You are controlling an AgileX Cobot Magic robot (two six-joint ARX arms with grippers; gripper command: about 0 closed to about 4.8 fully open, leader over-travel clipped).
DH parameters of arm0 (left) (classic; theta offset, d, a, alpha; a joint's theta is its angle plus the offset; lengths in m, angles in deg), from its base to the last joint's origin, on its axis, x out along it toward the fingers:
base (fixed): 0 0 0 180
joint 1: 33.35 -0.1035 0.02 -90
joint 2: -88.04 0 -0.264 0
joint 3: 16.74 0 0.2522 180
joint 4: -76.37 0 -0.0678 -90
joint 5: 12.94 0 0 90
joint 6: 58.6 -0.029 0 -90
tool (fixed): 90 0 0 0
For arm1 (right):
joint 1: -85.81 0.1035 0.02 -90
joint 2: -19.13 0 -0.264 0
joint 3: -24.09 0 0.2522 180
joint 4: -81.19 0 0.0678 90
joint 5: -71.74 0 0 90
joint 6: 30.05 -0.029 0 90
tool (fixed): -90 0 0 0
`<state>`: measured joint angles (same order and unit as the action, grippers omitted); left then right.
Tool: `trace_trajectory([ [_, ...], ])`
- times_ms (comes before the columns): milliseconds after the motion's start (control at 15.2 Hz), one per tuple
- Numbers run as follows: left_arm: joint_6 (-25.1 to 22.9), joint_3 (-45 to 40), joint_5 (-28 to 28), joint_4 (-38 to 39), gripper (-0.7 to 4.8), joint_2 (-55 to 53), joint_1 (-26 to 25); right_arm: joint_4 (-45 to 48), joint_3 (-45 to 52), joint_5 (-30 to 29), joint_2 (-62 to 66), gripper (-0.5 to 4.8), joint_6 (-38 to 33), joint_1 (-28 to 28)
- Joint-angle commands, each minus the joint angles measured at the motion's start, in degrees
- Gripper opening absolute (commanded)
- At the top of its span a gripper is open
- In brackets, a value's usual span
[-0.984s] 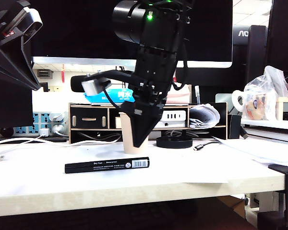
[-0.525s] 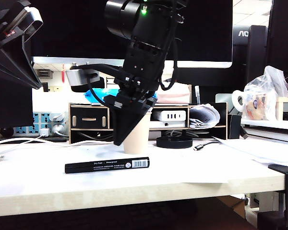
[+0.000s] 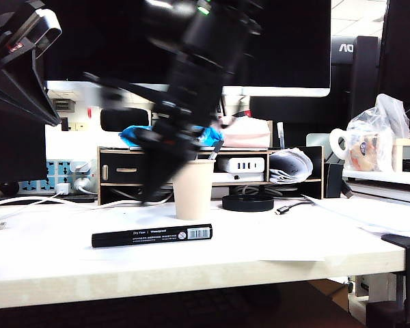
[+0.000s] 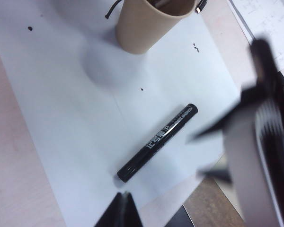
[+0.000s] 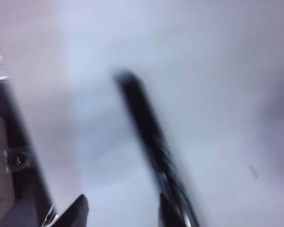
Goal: Pick up the marker and insert it into the paper cup.
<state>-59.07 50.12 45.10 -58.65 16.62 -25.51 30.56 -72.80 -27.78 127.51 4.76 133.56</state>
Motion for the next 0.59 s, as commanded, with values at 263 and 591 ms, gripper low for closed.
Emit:
trace_trajectory([
  [263,-0.39,0.26,2.6,-0.55,-0.05,0.33,-0.07,10.01,-0.07,-1.09,1.88,2.03,0.39,4.9],
  [591,-0.46,0.26,5.25,-0.48,-0.05,0.37,-0.07,11.96,-0.07,-0.09,5.05,2.02,1.03,4.66],
])
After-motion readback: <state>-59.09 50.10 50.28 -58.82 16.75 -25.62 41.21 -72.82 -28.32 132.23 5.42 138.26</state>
